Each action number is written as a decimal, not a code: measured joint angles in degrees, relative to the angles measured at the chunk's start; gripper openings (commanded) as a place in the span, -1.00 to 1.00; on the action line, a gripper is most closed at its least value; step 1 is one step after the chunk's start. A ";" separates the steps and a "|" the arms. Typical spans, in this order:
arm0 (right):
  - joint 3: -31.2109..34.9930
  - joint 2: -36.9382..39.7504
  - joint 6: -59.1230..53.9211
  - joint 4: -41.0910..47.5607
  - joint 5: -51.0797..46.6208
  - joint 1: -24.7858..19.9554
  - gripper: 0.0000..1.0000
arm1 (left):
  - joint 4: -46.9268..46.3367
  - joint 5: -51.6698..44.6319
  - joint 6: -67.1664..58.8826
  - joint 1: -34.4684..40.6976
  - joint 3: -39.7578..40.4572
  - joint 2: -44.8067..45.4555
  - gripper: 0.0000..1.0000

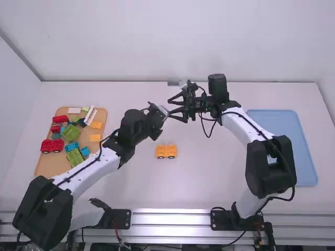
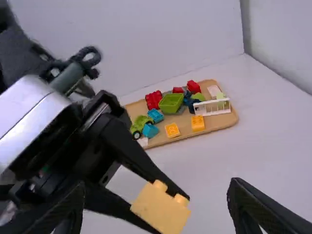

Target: Assemble lego blocks to make yellow taxi

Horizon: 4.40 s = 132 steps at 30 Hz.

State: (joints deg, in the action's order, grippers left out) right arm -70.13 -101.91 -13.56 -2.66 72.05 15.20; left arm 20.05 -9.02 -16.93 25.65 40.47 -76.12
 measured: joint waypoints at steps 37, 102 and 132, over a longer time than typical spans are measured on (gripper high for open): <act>0.13 -0.02 5.03 10.12 -14.91 3.41 -0.84 | 9.07 11.21 -1.29 4.63 -1.42 -5.97 -0.31; -17.77 -0.02 -43.56 45.31 -21.64 2.32 0.97 | -50.05 -22.51 -14.99 -12.66 14.03 -8.17 -0.89; -17.88 -0.02 -37.40 49.00 -26.14 -1.55 0.97 | -47.82 2.10 -51.76 -10.38 14.32 -26.91 0.98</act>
State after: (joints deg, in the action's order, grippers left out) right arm -88.01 -101.93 -50.96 46.35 45.91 13.65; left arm -27.77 -6.92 -68.69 15.27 54.78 -103.02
